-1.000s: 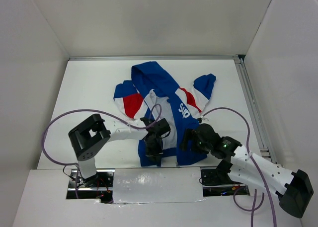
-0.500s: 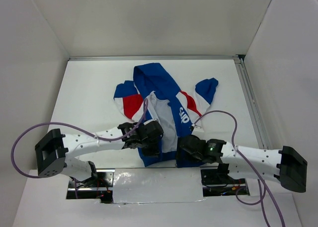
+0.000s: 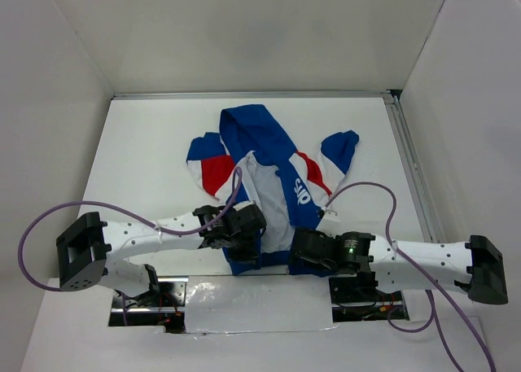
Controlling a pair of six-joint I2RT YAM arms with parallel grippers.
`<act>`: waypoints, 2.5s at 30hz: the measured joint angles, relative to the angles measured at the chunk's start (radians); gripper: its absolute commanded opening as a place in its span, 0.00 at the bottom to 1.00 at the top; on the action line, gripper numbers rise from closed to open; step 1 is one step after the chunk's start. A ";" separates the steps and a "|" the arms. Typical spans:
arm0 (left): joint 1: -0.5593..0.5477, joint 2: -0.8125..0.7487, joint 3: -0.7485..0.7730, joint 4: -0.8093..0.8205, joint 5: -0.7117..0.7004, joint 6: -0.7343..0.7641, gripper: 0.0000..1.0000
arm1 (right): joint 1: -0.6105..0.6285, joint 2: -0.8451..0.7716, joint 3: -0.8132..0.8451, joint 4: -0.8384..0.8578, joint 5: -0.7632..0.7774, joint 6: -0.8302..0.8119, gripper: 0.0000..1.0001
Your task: Zip up the jacket
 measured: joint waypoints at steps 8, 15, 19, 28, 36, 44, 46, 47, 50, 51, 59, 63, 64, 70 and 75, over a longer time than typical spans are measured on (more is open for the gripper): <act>0.000 0.000 -0.005 0.007 0.000 0.001 0.00 | 0.024 -0.026 0.014 -0.073 0.002 0.092 0.94; 0.000 0.000 -0.010 0.012 -0.002 0.002 0.00 | 0.038 -0.088 0.014 -0.136 0.013 0.135 0.94; 0.000 0.002 -0.019 0.012 -0.004 0.001 0.00 | 0.013 -0.113 0.009 -0.102 0.007 0.080 0.93; 0.138 0.172 -0.051 0.158 0.031 0.077 0.00 | -0.277 0.144 -0.003 0.094 -0.081 -0.163 0.86; 0.335 0.351 0.048 0.309 0.209 0.200 0.00 | -0.570 0.397 0.123 0.297 -0.143 -0.443 0.86; 0.428 0.415 0.142 0.370 0.167 0.303 0.00 | -0.653 0.485 0.282 0.362 -0.118 -0.612 1.00; 0.412 0.391 0.130 0.361 0.143 0.301 0.00 | -0.631 0.423 0.291 0.336 -0.097 -0.615 1.00; 0.403 0.372 0.117 0.356 0.130 0.298 0.00 | -0.618 0.376 0.291 0.314 -0.085 -0.612 1.00; 0.384 0.286 0.052 0.325 0.103 0.290 0.00 | -0.581 0.235 0.289 0.246 -0.048 -0.587 1.00; 0.380 0.258 0.031 0.315 0.098 0.288 0.00 | -0.569 0.195 0.285 0.234 -0.046 -0.579 1.00; 0.378 0.170 -0.034 0.263 0.055 0.264 0.00 | -0.535 0.159 0.224 0.207 -0.061 -0.522 0.99; 0.375 0.170 -0.038 0.263 0.047 0.265 0.00 | -0.537 0.255 0.217 0.211 -0.064 -0.515 0.94; 0.374 0.170 -0.041 0.265 0.046 0.265 0.00 | -0.542 0.290 0.217 0.217 -0.064 -0.515 0.91; 0.373 0.170 -0.048 0.265 0.043 0.265 0.00 | -0.587 0.445 0.217 0.256 -0.086 -0.519 0.78; 0.370 0.164 -0.048 0.265 0.043 0.265 0.00 | -0.592 0.523 0.217 0.288 -0.106 -0.516 0.81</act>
